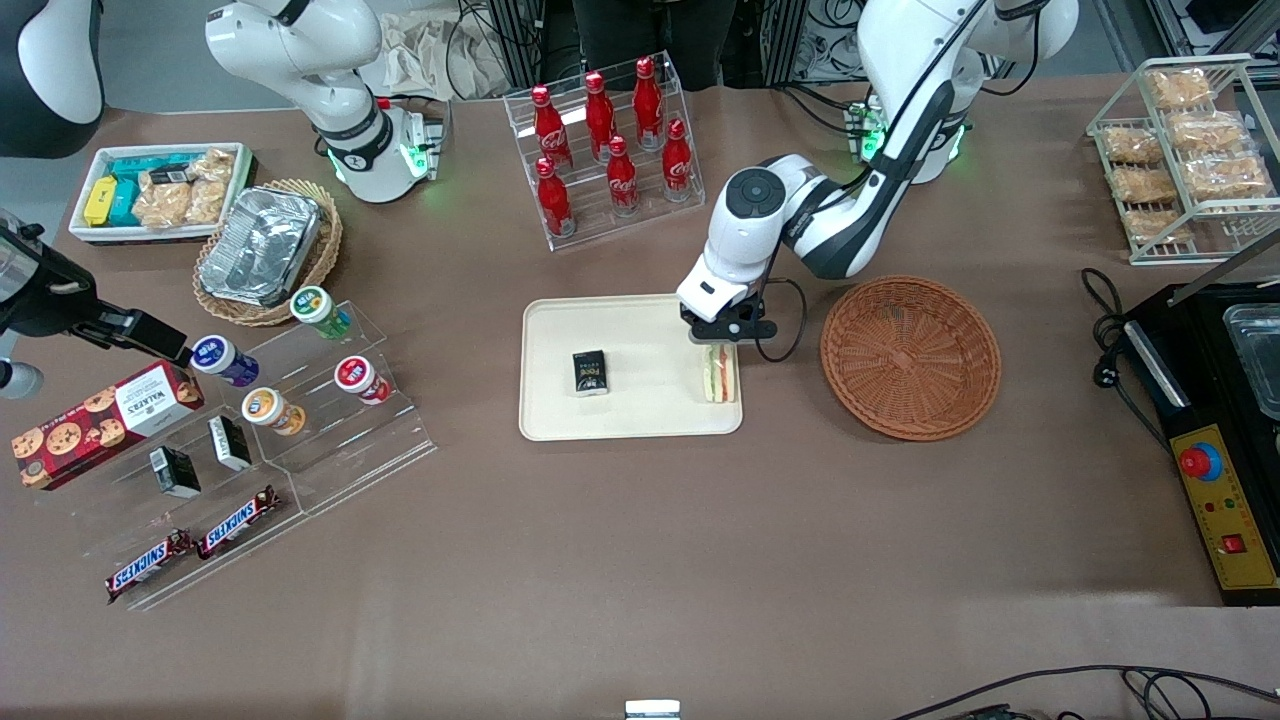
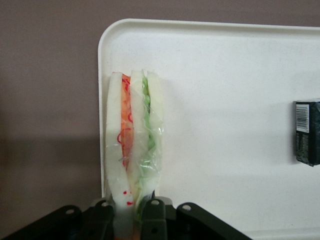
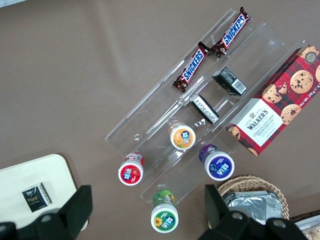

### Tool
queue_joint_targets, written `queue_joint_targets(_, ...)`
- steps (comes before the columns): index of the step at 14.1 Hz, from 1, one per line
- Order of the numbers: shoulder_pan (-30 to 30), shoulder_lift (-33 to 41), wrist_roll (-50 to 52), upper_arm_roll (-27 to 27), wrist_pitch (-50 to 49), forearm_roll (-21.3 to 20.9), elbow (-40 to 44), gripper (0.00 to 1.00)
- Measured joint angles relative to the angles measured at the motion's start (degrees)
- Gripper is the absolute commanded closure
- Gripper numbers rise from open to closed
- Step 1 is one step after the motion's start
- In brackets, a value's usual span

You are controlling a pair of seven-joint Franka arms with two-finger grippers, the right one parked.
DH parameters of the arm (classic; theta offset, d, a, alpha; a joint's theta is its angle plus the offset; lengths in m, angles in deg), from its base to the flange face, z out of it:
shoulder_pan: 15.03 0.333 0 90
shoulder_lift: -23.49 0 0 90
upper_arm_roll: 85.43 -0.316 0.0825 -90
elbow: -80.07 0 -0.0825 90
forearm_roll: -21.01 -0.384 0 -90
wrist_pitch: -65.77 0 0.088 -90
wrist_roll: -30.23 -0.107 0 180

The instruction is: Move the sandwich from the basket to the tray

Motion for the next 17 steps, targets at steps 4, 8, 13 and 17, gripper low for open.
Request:
queue_joint_targets(4,0.00,-1.01,0.05,-0.17,1.42,-0.82,0.18,0.00)
queue_joint_targets(8,0.36,-0.80,0.06,-0.59,2.03,-0.84,1.34,0.00)
queue_joint_targets(13,2.78,6.15,0.06,-1.15,-11.46,-0.87,8.52,0.00)
queue_joint_targets(17,8.59,14.19,-0.30,-1.22,-23.08,-0.87,11.90,0.00)
